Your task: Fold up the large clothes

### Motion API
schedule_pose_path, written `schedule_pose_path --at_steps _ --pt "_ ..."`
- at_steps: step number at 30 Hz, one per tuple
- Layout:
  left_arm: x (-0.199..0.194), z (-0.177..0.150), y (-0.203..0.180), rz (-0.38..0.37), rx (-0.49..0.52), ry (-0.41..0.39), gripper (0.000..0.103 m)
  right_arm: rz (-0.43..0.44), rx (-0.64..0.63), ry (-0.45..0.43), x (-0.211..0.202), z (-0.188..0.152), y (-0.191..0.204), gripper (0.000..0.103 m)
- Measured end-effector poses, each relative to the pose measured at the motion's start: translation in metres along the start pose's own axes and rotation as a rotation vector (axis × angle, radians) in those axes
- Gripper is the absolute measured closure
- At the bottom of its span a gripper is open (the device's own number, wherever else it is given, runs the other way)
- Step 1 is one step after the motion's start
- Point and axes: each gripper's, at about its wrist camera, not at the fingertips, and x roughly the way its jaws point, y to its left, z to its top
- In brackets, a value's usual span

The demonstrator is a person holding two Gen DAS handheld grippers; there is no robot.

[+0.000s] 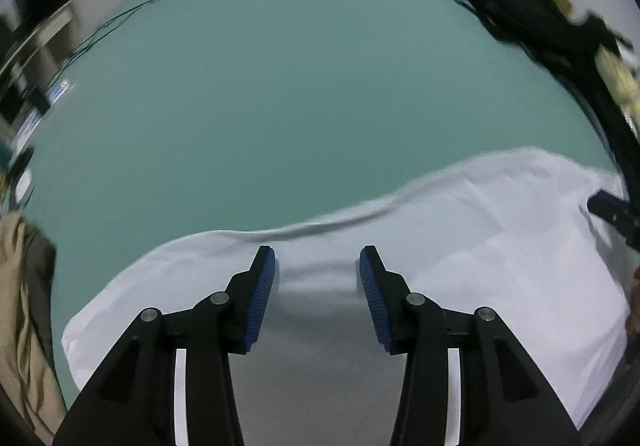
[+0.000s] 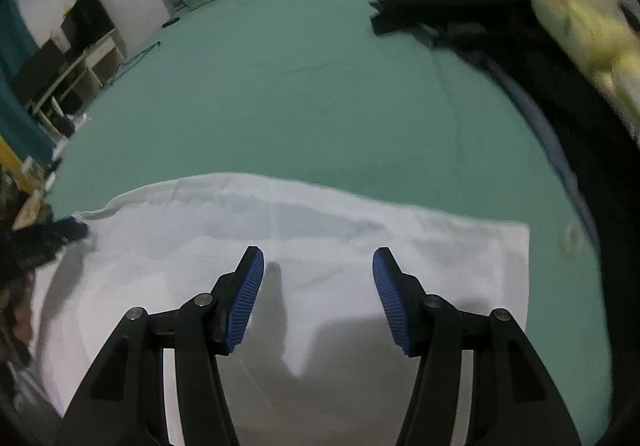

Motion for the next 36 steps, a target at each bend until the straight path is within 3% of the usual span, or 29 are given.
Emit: schedule_pose_path --at_steps 3,7,11,16,21,25,27,30,33,36 --pt "0.02 0.012 -0.017 0.035 0.027 0.063 0.056 0.006 0.017 0.001 -0.004 -0.003 -0.008 0.046" --pt "0.028 0.032 -0.02 0.046 -0.035 0.031 0.056 -0.047 -0.016 -0.027 -0.015 -0.002 -0.011 0.046" --pt "0.035 0.049 -0.004 0.074 -0.107 0.025 0.053 -0.068 -0.02 -0.018 -0.018 0.001 -0.017 0.046" --pt "0.004 0.041 0.032 0.099 -0.195 -0.028 0.053 -0.078 0.004 -0.027 -0.025 0.004 -0.024 0.046" --pt "-0.041 0.001 0.055 0.143 -0.232 -0.093 0.053 -0.091 0.038 -0.05 -0.043 -0.003 -0.038 0.046" --pt "-0.079 -0.041 0.081 0.266 -0.312 -0.162 0.053 -0.085 0.1 -0.072 -0.06 -0.018 -0.056 0.046" --pt "-0.093 -0.059 0.091 0.264 -0.343 -0.184 0.053 -0.071 0.127 -0.096 -0.072 -0.028 -0.062 0.046" --pt "-0.111 -0.088 0.105 0.278 -0.368 -0.194 0.053 -0.119 0.127 -0.131 -0.091 -0.045 -0.067 0.045" --pt "-0.121 -0.116 0.111 0.257 -0.379 -0.187 0.053 -0.096 0.175 -0.134 -0.104 -0.068 -0.073 0.029" --pt "-0.122 -0.141 0.11 0.313 -0.379 -0.167 0.053 -0.032 0.216 -0.11 -0.11 -0.089 -0.077 0.028"
